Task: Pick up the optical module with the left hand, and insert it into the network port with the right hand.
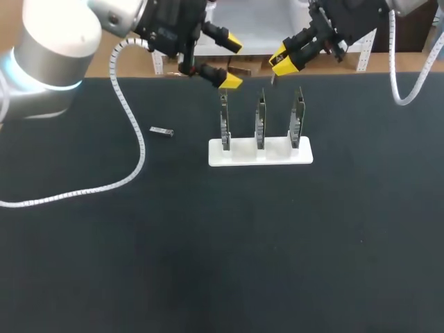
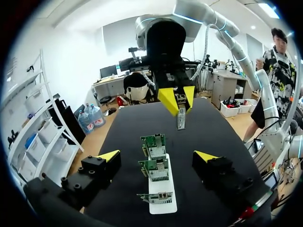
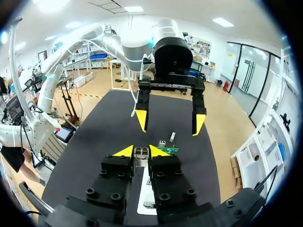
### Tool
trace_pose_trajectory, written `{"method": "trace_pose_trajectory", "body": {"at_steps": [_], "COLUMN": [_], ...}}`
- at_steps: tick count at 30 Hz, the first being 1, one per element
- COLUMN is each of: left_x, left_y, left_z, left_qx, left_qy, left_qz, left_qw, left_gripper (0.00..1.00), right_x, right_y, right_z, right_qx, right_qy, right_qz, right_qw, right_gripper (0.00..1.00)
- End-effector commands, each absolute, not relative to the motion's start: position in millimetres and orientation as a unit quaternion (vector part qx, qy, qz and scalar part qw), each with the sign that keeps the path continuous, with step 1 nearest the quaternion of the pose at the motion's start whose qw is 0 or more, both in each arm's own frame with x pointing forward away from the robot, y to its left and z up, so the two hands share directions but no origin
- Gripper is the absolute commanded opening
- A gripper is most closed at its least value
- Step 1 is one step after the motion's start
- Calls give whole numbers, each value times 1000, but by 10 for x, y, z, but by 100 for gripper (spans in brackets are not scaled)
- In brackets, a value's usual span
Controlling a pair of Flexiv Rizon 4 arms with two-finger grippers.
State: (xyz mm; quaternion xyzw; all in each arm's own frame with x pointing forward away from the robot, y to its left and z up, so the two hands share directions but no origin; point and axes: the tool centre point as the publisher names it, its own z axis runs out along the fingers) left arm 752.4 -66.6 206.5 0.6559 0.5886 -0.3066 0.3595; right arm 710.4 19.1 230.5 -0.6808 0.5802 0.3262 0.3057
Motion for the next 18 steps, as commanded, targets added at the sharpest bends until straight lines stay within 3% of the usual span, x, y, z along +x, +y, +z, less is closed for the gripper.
{"method": "trace_pose_trajectory", "body": {"at_steps": [1,18], "left_x": [7538,7538], "left_y": [-669,-669], "left_z": [2066,2066], "left_qx": [657,657], "left_qy": [589,589], "left_qz": [-307,-307], "left_qw": [358,358], "left_gripper": [100,100], "right_x": [7098,7075], "right_y": [187,276], "right_z": [2303,2072], "right_qx": [-681,-665], "right_qy": [580,606], "right_qz": [326,350], "right_qw": [307,261], "right_gripper": [0,0]}}
